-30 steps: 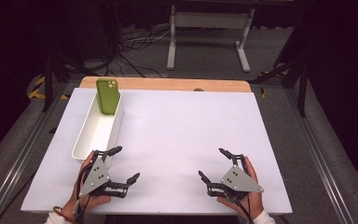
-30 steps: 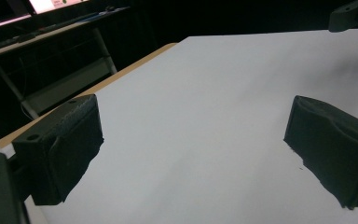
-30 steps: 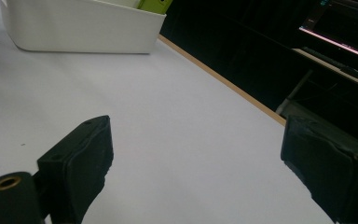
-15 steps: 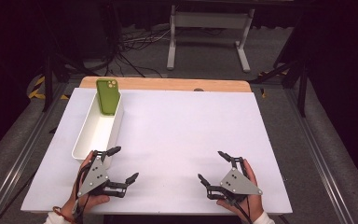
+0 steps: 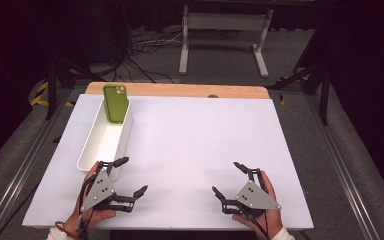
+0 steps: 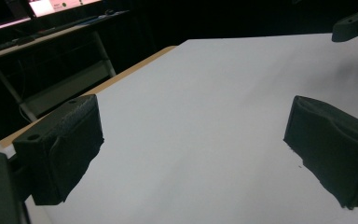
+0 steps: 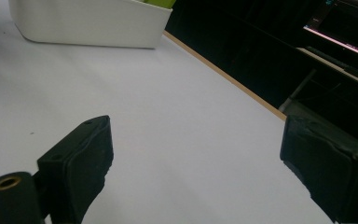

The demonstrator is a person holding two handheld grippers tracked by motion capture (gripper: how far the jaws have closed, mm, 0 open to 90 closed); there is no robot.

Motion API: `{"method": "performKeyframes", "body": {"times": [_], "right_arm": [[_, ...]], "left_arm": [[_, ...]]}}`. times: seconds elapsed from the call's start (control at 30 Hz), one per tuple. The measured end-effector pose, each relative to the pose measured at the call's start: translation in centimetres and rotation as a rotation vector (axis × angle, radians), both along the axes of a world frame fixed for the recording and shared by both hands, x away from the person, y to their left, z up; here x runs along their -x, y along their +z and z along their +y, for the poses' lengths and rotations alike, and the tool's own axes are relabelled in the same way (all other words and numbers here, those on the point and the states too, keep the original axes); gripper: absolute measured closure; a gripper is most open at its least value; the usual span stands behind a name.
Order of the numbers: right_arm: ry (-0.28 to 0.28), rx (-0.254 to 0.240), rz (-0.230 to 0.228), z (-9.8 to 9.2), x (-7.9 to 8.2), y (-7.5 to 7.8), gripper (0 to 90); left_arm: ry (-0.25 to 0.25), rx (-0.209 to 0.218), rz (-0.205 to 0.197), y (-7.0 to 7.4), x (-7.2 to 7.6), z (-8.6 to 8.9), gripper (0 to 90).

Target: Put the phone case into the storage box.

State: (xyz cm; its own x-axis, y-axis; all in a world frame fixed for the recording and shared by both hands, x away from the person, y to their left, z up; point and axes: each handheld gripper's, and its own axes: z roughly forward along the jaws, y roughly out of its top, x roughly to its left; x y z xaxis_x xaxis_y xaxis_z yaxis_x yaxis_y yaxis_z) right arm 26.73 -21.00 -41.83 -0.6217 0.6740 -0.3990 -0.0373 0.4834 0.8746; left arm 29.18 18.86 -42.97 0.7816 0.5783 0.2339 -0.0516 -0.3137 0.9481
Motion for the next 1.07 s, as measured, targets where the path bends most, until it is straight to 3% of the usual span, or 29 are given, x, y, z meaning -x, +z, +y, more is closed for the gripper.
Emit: {"method": "performKeyframes", "body": {"times": [1.07], "right_arm": [[0.001, -0.01, 0.008, -0.31, -0.13, 0.0, 10.2]], "left_arm": [[0.003, -0.017, 0.012, -0.25, -0.34, -0.52, 5.0]]}}
